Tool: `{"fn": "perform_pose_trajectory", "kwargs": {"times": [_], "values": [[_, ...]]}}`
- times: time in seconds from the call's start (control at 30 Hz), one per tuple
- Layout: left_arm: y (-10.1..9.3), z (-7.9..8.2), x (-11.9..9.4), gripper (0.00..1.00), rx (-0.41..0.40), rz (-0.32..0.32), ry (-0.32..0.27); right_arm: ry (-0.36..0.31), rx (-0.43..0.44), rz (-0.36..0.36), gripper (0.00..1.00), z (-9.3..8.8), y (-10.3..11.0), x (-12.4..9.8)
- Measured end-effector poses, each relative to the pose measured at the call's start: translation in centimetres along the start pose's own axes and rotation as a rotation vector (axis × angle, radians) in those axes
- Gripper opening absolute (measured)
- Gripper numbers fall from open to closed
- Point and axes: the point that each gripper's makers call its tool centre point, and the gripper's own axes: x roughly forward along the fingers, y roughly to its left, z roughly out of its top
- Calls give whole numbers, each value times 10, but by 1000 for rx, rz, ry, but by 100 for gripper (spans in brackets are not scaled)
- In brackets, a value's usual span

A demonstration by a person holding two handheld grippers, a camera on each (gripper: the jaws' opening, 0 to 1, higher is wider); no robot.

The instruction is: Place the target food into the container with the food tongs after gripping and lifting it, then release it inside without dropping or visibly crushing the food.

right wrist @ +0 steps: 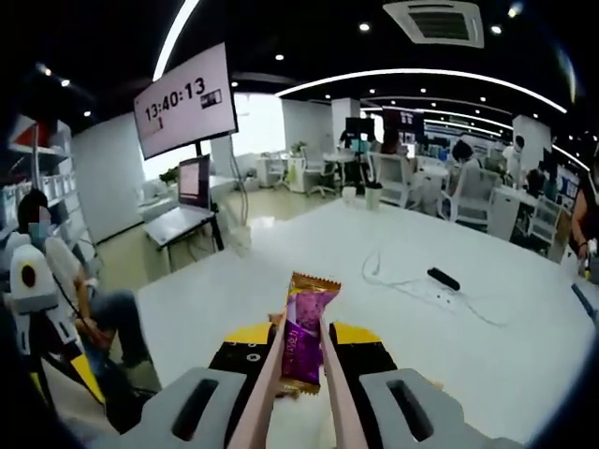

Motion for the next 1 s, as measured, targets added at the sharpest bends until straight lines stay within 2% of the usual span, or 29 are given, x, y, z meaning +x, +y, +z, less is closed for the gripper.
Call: {"fn": "perform_pose_trajectory", "kwargs": {"times": [0.23,0.4,0.57,0.8,1.0], "values": [[-1,3,8,40,10,-6,-3,-15,-19,-5,21,4,-8,-11],[-6,4,11,40,2,-16,-13,-15,-2,-19,21,2,-15,-18],[-10,-3,13,40,-2,-27,10,-20,6,-36,21,2,-22,-28],[-14,1,16,40,10,-29,27,-34,24,-58,21,1,-32,-44],[-26,-2,26,40,31,-19,43,-51,32,-62,22,-4,-42,-63]]}}
